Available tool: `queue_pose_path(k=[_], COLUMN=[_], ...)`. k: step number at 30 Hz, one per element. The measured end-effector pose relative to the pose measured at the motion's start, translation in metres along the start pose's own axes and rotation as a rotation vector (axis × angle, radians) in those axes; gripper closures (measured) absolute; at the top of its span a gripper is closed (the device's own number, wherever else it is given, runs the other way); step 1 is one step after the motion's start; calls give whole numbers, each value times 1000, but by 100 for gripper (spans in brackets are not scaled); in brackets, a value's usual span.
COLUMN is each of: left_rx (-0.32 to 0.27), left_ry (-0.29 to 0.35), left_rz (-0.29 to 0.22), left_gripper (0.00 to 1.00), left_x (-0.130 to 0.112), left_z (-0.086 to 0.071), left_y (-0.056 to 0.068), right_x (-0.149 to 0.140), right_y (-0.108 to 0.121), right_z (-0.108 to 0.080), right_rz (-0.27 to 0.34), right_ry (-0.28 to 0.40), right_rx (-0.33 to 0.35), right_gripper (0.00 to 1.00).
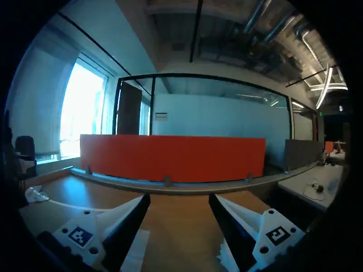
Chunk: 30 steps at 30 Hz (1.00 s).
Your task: Fold towel
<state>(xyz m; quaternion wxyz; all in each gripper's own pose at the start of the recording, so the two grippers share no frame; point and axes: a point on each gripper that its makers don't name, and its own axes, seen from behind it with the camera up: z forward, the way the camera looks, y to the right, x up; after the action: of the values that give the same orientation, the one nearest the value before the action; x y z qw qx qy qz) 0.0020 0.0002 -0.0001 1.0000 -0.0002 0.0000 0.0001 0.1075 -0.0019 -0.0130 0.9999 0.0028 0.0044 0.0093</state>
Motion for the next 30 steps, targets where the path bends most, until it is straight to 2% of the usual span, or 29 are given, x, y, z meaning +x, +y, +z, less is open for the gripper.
queue_pose_path(k=[6,12,18,30], left_rx=[-7,-32,-103,-282], left_ry=[1,-3,-51,-186], left_rz=[-1,13,39,53], left_gripper=[7,7,7,7], left_x=[29,44,39,6], left_z=[-2,-4,-5,-13], left_y=[2,5,20,54], right_x=[38,54,50,19], right_y=[1,-4,-17,-56], right_z=[-3,-6,-9,-21], right_rz=[15,18,-10,-139], right_ry=[11,4,-43,-194], right_rx=[-1,17,79,289], right_gripper=[0,0,0,0])
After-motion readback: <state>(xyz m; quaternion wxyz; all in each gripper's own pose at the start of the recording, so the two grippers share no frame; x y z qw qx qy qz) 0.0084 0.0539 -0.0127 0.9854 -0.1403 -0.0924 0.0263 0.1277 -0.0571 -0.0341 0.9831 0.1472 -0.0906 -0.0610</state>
